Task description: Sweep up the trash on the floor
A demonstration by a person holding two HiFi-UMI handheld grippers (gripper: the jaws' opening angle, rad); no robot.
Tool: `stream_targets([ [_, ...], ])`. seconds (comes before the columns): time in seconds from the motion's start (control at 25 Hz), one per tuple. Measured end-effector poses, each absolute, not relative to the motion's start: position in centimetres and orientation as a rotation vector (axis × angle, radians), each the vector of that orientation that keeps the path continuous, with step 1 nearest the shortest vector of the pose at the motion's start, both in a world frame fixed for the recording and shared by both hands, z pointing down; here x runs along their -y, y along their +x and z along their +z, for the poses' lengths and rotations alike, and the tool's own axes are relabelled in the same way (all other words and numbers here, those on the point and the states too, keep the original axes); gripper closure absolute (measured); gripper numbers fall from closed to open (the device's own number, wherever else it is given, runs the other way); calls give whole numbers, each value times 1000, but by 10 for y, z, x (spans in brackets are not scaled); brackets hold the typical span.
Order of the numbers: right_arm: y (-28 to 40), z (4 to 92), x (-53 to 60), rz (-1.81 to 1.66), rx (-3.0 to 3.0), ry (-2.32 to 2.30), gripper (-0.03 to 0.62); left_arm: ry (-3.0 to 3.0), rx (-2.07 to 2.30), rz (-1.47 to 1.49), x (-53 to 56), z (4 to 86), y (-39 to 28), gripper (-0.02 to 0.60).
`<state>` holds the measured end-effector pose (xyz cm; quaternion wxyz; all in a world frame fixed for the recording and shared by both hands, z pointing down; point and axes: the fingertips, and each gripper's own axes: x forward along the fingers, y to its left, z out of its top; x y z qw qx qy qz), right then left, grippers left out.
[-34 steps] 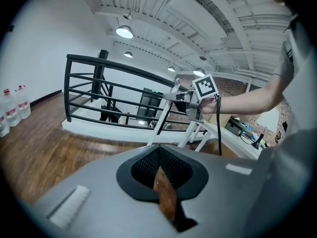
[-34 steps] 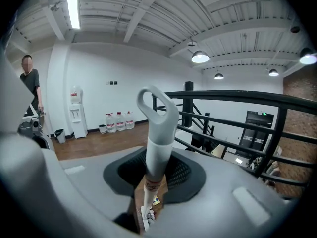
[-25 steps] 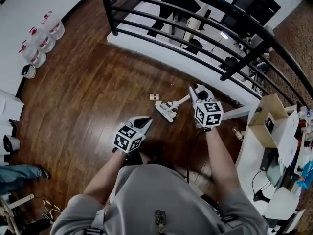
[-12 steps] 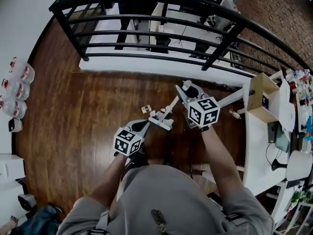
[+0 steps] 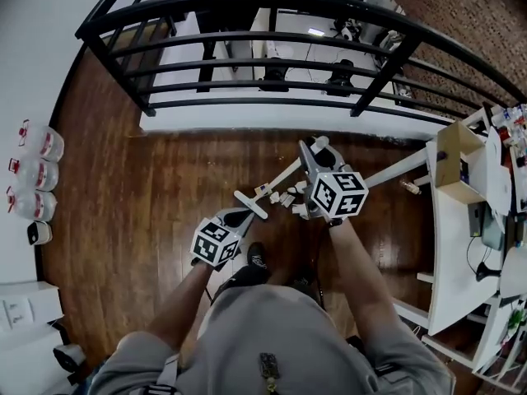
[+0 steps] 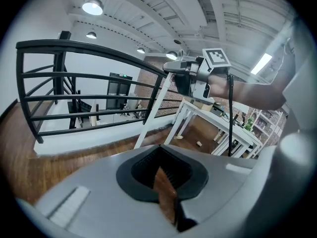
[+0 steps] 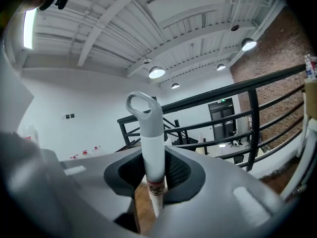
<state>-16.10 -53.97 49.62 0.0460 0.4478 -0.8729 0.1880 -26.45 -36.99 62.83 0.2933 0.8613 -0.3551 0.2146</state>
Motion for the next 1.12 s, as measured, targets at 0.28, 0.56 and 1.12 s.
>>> stream_targets([
  [0.28, -159, 546, 546, 686, 2533, 1482, 520, 2316, 904, 611, 389, 630, -276, 589],
  [0.56, -113, 574, 537, 592, 2330, 1589, 522, 2337, 831, 633, 395, 638, -261, 589],
  [1.12, 10, 575, 493, 565, 2068, 1855, 520, 2399, 635, 677, 384, 642, -195, 591],
])
